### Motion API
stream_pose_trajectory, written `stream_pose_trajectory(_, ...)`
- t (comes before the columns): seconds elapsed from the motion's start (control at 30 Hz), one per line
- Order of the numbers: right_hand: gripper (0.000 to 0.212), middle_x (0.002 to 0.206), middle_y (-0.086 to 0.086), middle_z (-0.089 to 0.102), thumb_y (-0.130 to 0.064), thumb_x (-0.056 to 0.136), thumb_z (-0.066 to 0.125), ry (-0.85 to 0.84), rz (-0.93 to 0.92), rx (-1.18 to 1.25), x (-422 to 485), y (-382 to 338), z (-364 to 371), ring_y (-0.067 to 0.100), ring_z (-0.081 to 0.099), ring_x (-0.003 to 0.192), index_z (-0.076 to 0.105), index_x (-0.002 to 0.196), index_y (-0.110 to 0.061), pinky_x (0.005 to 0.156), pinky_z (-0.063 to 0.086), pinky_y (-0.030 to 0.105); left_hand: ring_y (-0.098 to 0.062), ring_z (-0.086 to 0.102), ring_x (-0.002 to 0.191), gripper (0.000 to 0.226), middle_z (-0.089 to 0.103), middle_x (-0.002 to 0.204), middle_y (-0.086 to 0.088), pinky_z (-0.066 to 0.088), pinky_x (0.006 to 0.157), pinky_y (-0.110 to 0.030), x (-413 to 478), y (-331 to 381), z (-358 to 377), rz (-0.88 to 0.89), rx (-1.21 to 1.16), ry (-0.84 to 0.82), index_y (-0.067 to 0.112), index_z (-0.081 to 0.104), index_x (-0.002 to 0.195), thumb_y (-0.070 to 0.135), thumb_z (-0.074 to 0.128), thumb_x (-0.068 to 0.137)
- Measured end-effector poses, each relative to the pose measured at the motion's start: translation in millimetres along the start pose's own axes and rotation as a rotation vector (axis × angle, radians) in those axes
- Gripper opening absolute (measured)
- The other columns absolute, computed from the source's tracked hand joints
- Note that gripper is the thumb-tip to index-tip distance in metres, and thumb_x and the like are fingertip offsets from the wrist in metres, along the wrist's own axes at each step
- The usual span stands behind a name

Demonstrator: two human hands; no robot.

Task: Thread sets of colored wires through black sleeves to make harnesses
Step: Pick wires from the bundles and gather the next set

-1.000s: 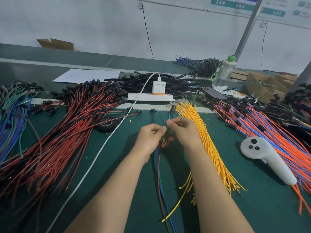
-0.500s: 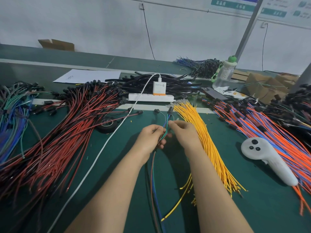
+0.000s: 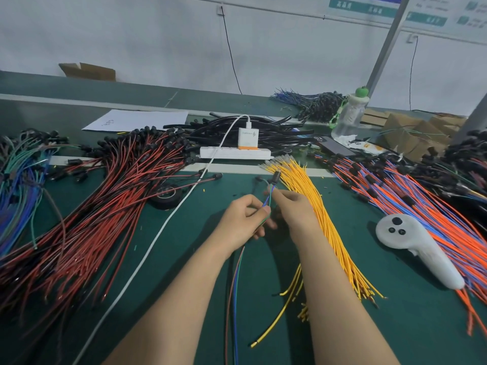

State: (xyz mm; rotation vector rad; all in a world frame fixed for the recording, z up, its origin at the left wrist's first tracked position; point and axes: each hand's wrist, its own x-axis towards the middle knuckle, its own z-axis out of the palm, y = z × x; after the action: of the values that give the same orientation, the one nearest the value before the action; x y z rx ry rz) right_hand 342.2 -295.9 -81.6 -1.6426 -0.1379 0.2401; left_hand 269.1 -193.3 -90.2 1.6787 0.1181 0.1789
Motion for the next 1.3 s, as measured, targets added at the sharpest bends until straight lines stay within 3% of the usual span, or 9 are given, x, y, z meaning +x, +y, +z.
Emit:
stream_pose_trajectory(0.2,0.015,0.107,0.001,0.059,-0.016,0.094,0.054,0.339,-0.171,-0.205,-1,-1,2,0.018,0.056,0.099,0.06,0.107,-0.012,0.09,0.046,0.032,-0.016,0.058,0.048,0.02,0.065,0.063,-0.004,0.048,0.051,-0.03,2,-8,7,0.086,0.348,0.318,0.014,0.049,0.073,0.015,0.056,0.091)
stream_pose_trajectory(0.3,0.021,0.107,0.0,0.057,-0.028,0.092,0.061,0.384,-0.37,-0.414,-6,-2,10,0.008,0.046,0.096,0.064,0.104,-0.012,0.074,0.028,0.012,-0.038,0.055,0.068,0.014,0.063,0.073,-0.012,0.045,0.059,-0.042,-2,-8,9,0.177,0.674,0.32,0.017,0.045,0.079,0.017,0.052,0.091)
stream_pose_trajectory(0.47,0.03,0.102,0.004,0.066,-0.034,0.09,0.064,0.281,-0.199,-0.632,-7,-3,6,0.012,0.054,0.082,0.069,0.104,-0.008,0.072,0.041,0.024,-0.037,0.056,0.079,0.007,0.06,0.092,-0.006,0.03,0.058,-0.035,-4,-2,12,0.259,0.991,0.326,0.021,0.044,0.09,0.025,0.044,0.096)
stream_pose_trajectory(0.67,0.032,0.068,0.001,0.063,-0.036,0.09,0.063,0.143,-0.005,-0.64,-7,-8,-5,0.016,0.054,0.061,0.072,0.081,-0.007,0.062,0.044,0.029,-0.029,0.056,0.078,0.013,0.054,0.092,-0.001,0.029,0.059,-0.032,-8,-2,14,0.354,1.0,0.288,0.02,0.049,0.097,0.033,0.048,0.095)
stream_pose_trajectory(0.87,0.018,0.071,0.001,0.06,-0.025,0.088,0.065,0.088,0.059,-0.722,-7,-12,-7,0.013,0.053,0.062,0.067,0.076,-0.012,0.058,0.043,0.027,-0.025,0.055,0.071,0.015,0.041,0.079,0.005,0.03,0.057,-0.03,-6,-6,16,0.406,1.021,0.263,0.021,0.049,0.089,0.029,0.04,0.098)
stream_pose_trajectory(0.97,0.025,0.06,-0.005,0.052,-0.02,0.089,0.066,0.075,0.04,-0.416,-11,-14,-10,0.008,0.046,0.057,0.059,0.065,-0.017,0.054,0.038,0.024,-0.025,0.056,0.073,0.018,0.059,0.085,0.001,0.036,0.059,-0.031,-4,-8,14,0.246,0.891,0.238,0.021,0.055,0.097,0.034,0.043,0.097)
stream_pose_trajectory(1.07,0.018,0.055,-0.004,0.045,-0.015,0.093,0.06,-0.019,0.002,0.096,-13,-16,-8,0.011,0.039,0.053,0.06,0.075,-0.014,0.052,0.033,0.021,-0.026,0.061,0.077,0.031,0.067,0.079,-0.002,0.042,0.062,-0.03,1,-1,11,0.032,0.603,0.157,0.016,0.058,0.095,0.043,0.042,0.097)
stream_pose_trajectory(1.17,0.02,0.052,-0.005,0.05,-0.006,0.097,0.05,-0.141,-0.038,0.383,-13,-19,-2,0.008,0.047,0.05,0.054,0.078,-0.012,0.053,0.041,0.019,-0.011,0.039,0.042,0.037,0.047,0.052,0.007,0.028,0.039,-0.019,3,8,7,-0.262,-0.084,0.0,0.018,0.05,0.076,0.045,0.039,0.098)
stream_pose_trajectory(1.3,0.024,0.058,-0.001,0.055,-0.004,0.098,0.049,-0.099,-0.073,0.436,-15,-17,6,0.006,0.054,0.051,0.054,0.075,-0.009,0.052,0.049,0.016,-0.003,0.024,0.033,0.033,0.028,0.046,0.008,0.017,0.031,-0.013,1,14,0,-0.485,-0.673,-0.069,0.014,0.045,0.078,0.037,0.04,0.101)
